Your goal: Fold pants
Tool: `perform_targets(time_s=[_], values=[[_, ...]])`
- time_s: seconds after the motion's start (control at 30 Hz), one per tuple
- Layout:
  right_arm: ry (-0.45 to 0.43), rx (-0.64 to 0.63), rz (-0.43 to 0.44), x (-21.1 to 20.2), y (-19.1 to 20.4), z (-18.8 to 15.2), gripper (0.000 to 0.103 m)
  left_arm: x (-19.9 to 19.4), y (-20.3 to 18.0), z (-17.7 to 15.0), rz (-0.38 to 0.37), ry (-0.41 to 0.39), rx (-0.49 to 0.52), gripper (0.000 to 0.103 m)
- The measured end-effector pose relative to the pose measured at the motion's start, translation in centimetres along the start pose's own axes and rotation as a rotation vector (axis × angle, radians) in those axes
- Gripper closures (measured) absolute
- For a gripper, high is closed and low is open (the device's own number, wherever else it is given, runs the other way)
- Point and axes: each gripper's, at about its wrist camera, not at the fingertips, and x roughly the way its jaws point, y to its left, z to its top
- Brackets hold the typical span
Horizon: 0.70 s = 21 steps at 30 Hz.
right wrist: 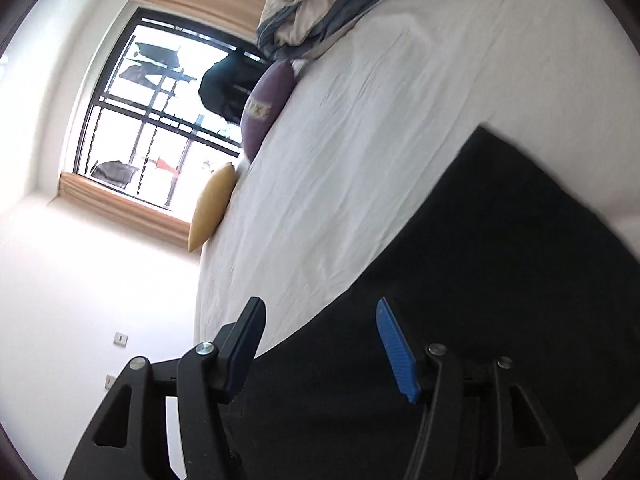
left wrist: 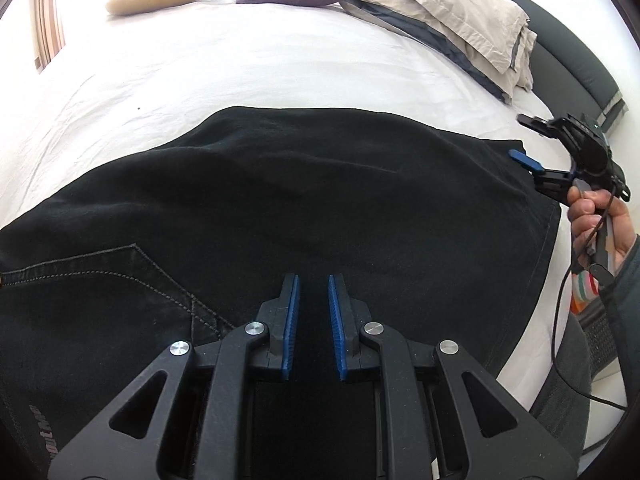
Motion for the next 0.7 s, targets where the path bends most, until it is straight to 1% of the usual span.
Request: perform_targets(time_s=[0.03, 0.07, 0.1, 0.13, 0.17, 0.23, 0.27, 0.3, 0.33, 0.37, 0.4, 0.43, 0.47, 0.57, 0.63, 0.7], values=[[0.033, 0.011, -0.002, 1.5, -0.5, 0.0, 0.042, 0.2, 0.0, 0.0, 0.006, 0.005, 0.010, 0.088], [0.047, 0.032, -0.032, 2.4, -1.5, -0.3, 0.051, 0.3, 0.1, 0.1, 0.004, 0.008, 0.011, 0.088], [0.036, 0.064, -0.035, 2.9, -2.6, -0.1, 0.061, 0.4, 0.4, 0.0, 0.000, 0.008, 0.006, 0.088], [0.014, 0.101, -0.023, 2.5, -3.9, 0.2, 0.078, 0.3, 0.7, -0.1, -0.003, 0.006, -0.001, 0.088], [-0.009, 0.143, -0.025, 1.6, -5.2, 0.4, 0.084, 0.3, 0.9, -0.2, -0.004, 0.004, -0.008, 0.088], [-0.087, 0.171, -0.078, -1.4, -7.0, 1.1, 0.084, 0.5, 1.3, -0.5, -0.018, 0.000, -0.023, 0.088], [-0.129, 0.163, -0.141, -3.2, -7.5, 1.5, 0.082, 0.5, 1.5, -0.6, -0.022, -0.003, -0.029, 0.088], [-0.166, 0.157, -0.225, -5.4, -7.8, 1.7, 0.080, 0.4, 1.7, -0.7, -0.022, -0.004, -0.034, 0.088], [-0.195, 0.150, -0.285, -7.4, -7.9, 1.9, 0.071, 0.4, 1.6, -0.7, -0.015, -0.003, -0.035, 0.088], [-0.224, 0.145, -0.338, -9.3, -7.7, 2.0, 0.048, 0.2, 1.7, -0.9, -0.004, 0.000, -0.037, 0.088], [-0.260, 0.139, -0.379, -11.4, -7.4, 1.7, 0.040, 0.0, 1.5, -0.7, 0.009, 0.003, -0.038, 0.088], [-0.290, 0.133, -0.390, -13.4, -7.2, 1.1, 0.036, -0.3, 1.0, -0.4, 0.008, -0.003, -0.039, 0.088], [-0.294, 0.131, -0.374, -14.8, -6.9, 0.4, 0.036, -0.6, 0.6, 0.0, -0.011, -0.016, -0.036, 0.088], [-0.250, 0.170, -0.321, -16.8, -7.5, -2.3, 0.036, -0.6, -1.1, 0.9, -0.039, -0.034, 0.001, 0.088], [-0.223, 0.214, -0.294, -16.8, -8.4, -3.6, 0.036, 0.2, -1.7, 1.2, -0.041, -0.012, 0.013, 0.088], [-0.203, 0.269, -0.282, -15.9, -9.6, -4.2, 0.036, 1.5, -1.8, 1.1, -0.040, 0.022, 0.002, 0.088]])
